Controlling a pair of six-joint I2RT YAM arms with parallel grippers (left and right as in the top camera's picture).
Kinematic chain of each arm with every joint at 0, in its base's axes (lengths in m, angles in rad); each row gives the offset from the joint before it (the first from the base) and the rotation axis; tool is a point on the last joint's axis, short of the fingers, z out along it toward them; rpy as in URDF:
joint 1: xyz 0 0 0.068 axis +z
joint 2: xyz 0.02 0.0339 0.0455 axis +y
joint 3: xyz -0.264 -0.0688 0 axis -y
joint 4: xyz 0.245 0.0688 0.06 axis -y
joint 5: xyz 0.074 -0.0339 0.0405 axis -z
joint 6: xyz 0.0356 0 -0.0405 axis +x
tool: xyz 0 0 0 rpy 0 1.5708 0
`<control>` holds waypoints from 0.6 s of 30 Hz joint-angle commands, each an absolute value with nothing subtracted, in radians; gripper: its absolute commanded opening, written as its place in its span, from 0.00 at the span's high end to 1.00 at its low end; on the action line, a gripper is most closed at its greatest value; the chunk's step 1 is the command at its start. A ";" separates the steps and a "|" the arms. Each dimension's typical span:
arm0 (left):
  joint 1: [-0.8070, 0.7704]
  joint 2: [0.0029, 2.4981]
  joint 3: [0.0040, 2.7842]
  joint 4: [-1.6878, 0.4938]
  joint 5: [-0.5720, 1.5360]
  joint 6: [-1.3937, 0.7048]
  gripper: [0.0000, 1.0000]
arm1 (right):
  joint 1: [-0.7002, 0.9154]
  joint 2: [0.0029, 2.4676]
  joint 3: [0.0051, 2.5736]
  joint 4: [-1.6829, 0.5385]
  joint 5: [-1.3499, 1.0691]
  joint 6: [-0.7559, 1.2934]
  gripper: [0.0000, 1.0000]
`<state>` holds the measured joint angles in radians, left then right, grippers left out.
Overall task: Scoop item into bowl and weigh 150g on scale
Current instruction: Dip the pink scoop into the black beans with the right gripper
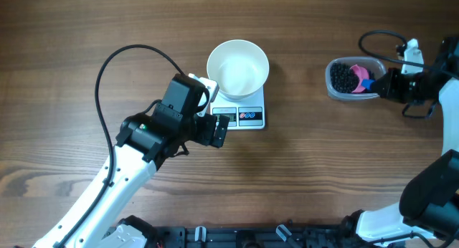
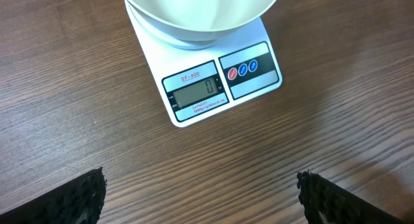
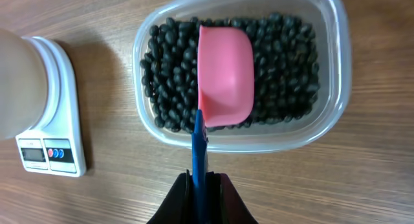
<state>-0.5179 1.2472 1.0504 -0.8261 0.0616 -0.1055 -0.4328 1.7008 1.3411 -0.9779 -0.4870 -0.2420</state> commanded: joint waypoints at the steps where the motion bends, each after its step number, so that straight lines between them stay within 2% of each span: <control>1: -0.514 1.240 1.070 -0.826 0.070 -0.082 0.00 | -0.430 1.719 1.286 -0.964 -0.561 -0.261 0.96; 7: -0.514 1.240 1.070 -0.826 0.070 -0.082 0.00 | -0.430 1.719 1.273 -0.950 -0.653 -0.248 0.96; 18: -0.514 1.240 1.070 -0.826 0.070 -0.082 0.00 | -0.430 1.719 1.271 -0.944 -0.652 -0.128 0.96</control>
<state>-0.5179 1.2472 1.0504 -0.8261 0.0616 -0.1055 -0.4366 1.7008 1.2942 -0.9405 -0.5846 -0.1864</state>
